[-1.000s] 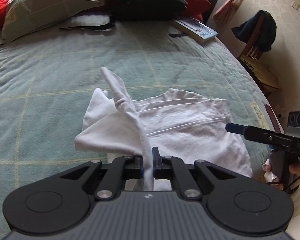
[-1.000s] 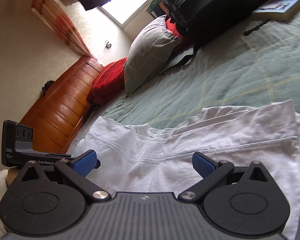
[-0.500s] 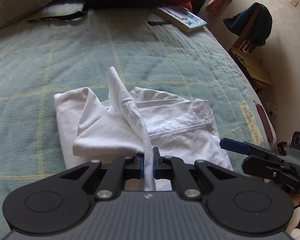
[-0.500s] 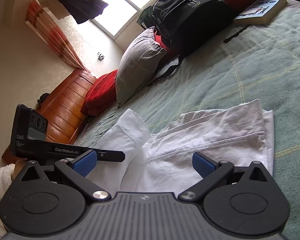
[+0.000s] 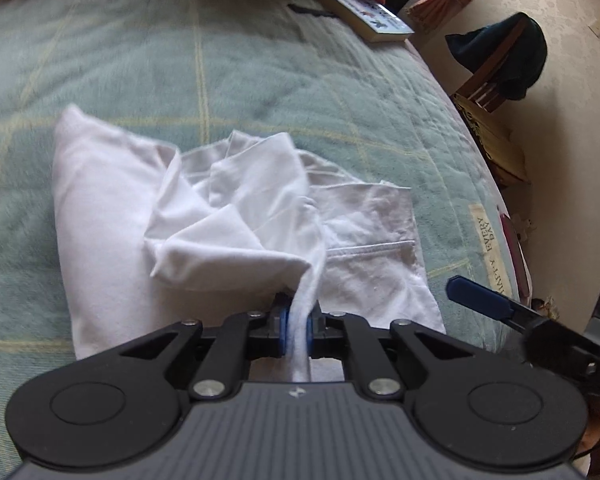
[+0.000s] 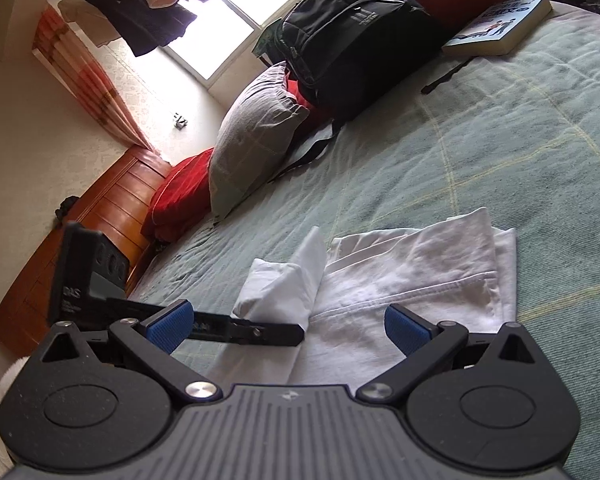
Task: Fold clothes
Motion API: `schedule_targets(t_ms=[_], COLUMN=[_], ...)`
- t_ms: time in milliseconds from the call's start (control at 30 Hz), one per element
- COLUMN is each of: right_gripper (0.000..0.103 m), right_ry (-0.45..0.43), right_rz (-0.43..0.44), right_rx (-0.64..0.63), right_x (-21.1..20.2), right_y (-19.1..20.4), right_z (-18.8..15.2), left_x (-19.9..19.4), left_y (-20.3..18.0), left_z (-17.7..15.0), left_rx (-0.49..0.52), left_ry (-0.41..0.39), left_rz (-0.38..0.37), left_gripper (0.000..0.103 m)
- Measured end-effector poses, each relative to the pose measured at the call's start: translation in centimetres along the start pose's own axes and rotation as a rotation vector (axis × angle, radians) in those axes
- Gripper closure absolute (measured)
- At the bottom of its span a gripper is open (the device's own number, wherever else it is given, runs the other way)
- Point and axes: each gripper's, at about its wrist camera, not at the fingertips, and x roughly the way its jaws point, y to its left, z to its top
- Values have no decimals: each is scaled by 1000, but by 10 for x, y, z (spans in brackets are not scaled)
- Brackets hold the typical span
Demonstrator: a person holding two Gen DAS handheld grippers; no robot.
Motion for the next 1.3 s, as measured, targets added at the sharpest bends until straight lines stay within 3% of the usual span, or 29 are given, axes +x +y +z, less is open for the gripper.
schedule_targets(t_ms=[167,267,300,433,533,600,867,1067,1300], right_gripper=[0,0,0,0,0,0,0,0,0], right_ry=[3,6,6,2,18,28,60,86,164], right_rz=[-19,-29,-33,-44,-35,-28,-28,-5,35], right_rx=[1,-5,-7,3,18,25,22,-23,41], right_x=[0,-2,-3,-6,-6,-7,-4,-7,-3], right_y=[-2,-2,-2,-5,-6,-6,2,19,10], right_z=[0,0,0,1,0,-1,-7,-17,-37], left_x=[5,-10,-19,-54,-77,-88,-105,-109,-100], left_y=[11,5,2,-8,-8,-6,-6,-17,-20], left_z=[-1,-3,-4,-6,-14,-27,-111,-168,-189], left_rx=[-61,-39,-26,30,88,152,431,611,601], left_ry=[-10,-38,-57,-133,-192,-222,-212,-192,-219], left_rz=[-51,-76,-91,-124,-71,4,307,392,399], left_gripper=[92,74,62,48,33,31,28,22,21])
